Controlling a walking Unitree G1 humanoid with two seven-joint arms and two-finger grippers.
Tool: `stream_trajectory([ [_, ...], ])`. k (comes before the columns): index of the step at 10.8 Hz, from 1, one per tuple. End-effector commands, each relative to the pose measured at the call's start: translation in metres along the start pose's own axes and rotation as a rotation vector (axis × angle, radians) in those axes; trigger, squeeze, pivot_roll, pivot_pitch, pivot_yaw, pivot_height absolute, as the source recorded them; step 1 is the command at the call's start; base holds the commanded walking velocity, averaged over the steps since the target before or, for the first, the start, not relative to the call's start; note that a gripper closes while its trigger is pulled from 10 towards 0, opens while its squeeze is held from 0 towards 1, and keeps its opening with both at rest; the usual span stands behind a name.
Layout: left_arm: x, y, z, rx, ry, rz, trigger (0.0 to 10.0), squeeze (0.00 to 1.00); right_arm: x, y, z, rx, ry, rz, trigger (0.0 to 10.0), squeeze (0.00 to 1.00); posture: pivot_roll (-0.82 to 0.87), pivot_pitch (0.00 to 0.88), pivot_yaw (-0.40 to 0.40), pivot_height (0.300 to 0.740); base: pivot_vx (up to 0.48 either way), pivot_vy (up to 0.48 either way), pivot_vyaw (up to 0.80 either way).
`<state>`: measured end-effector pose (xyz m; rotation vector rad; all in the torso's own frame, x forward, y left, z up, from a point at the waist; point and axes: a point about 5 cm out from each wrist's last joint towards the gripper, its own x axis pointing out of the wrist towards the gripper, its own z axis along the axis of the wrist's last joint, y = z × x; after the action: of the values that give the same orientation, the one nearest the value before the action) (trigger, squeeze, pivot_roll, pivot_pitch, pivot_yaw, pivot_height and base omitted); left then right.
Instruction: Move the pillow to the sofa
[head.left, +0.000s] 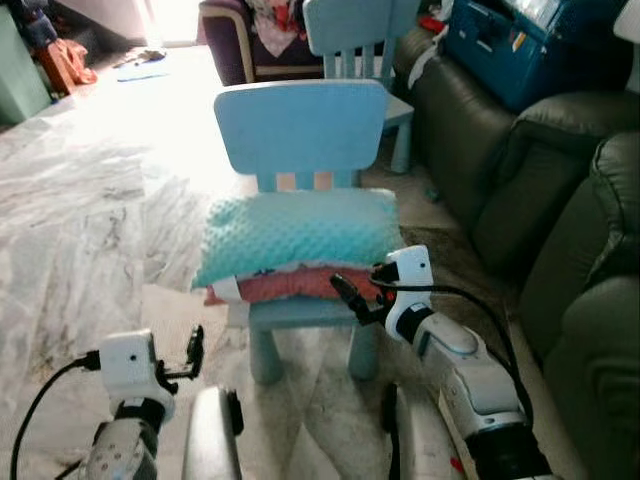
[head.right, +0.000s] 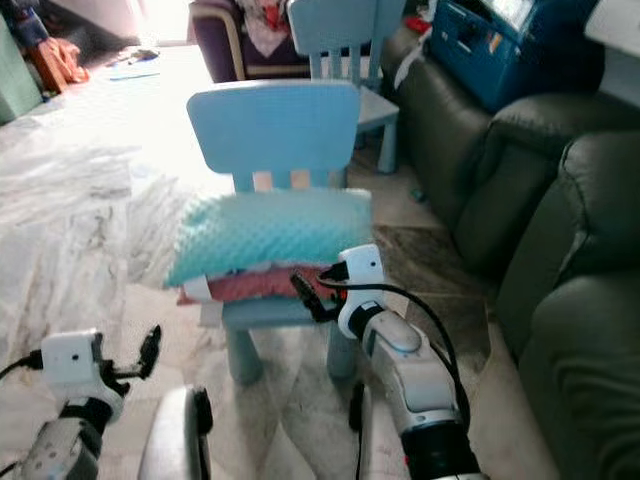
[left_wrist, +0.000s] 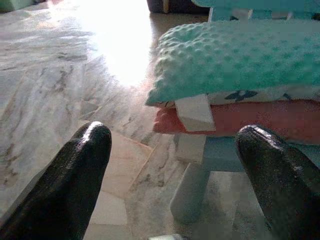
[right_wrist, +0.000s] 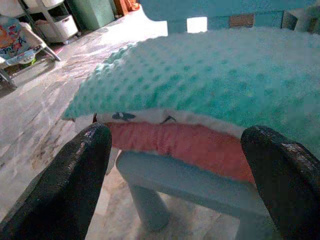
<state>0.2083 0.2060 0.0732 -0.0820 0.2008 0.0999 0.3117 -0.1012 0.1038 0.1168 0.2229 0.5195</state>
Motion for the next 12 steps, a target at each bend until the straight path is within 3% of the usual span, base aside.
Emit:
stream_trajectory([
  [1, 0.001, 0.006, 0.002, 0.004, -0.006, 0.018, 10.0, 0.0, 0.002, -0.001, 0.004, -0.002, -0.012, -0.001, 10.0, 0.0, -0.11, 0.042, 0.029, 0.477, 0.0, 0.0, 0.0],
  [4, 0.003, 0.007, 0.006, -0.011, -0.042, 0.025, 10.0, 0.0, 0.002, -0.001, 0.009, -0.003, -0.052, -0.01, 10.0, 0.0, -0.11, 0.043, 0.032, 0.477, 0.0, 0.0, 0.0],
  [6, 0.014, 0.021, 0.012, 0.003, -0.07, 0.056, 10.0, 0.0, 0.009, -0.005, 0.019, -0.031, -0.085, -0.026, 10.0, 0.0, -0.11, 0.055, 0.036, 0.477, 0.0, 0.0, 0.0],
  [8, 0.036, 0.039, 0.021, 0.025, -0.093, 0.104, 10.0, 0.0, 0.023, -0.008, 0.033, -0.049, -0.115, -0.048, 10.0, 0.0, -0.12, 0.081, 0.04, 0.477, 0.0, 0.0, 0.0],
  [9, 0.056, 0.05, 0.033, 0.035, -0.127, 0.112, 10.0, 0.0, 0.034, -0.008, 0.044, -0.079, -0.129, -0.051, 10.0, 0.0, -0.12, 0.096, 0.041, 0.477, 0.0, 0.0, 0.0],
  [10, 0.077, 0.052, 0.049, 0.004, -0.168, 0.084, 10.0, 0.0, 0.039, -0.011, 0.05, -0.113, -0.134, -0.065, 10.0, 0.0, -0.12, 0.121, 0.042, 0.477, 0.0, 0.0, 0.0],
  [11, 0.087, 0.047, 0.055, 0.006, -0.174, 0.052, 10.0, 0.0, 0.039, -0.014, 0.053, -0.116, -0.139, -0.081, 10.0, 0.0, -0.13, 0.137, 0.043, 0.477, 0.0, 0.0, 0.0],
  [12, 0.102, 0.036, 0.061, -0.044, -0.165, 0.01, 10.0, 0.0, 0.036, -0.02, 0.056, -0.13, -0.151, -0.101, 10.0, 0.0, -0.15, 0.156, 0.047, 0.477, 0.0, 0.0, 0.0],
])
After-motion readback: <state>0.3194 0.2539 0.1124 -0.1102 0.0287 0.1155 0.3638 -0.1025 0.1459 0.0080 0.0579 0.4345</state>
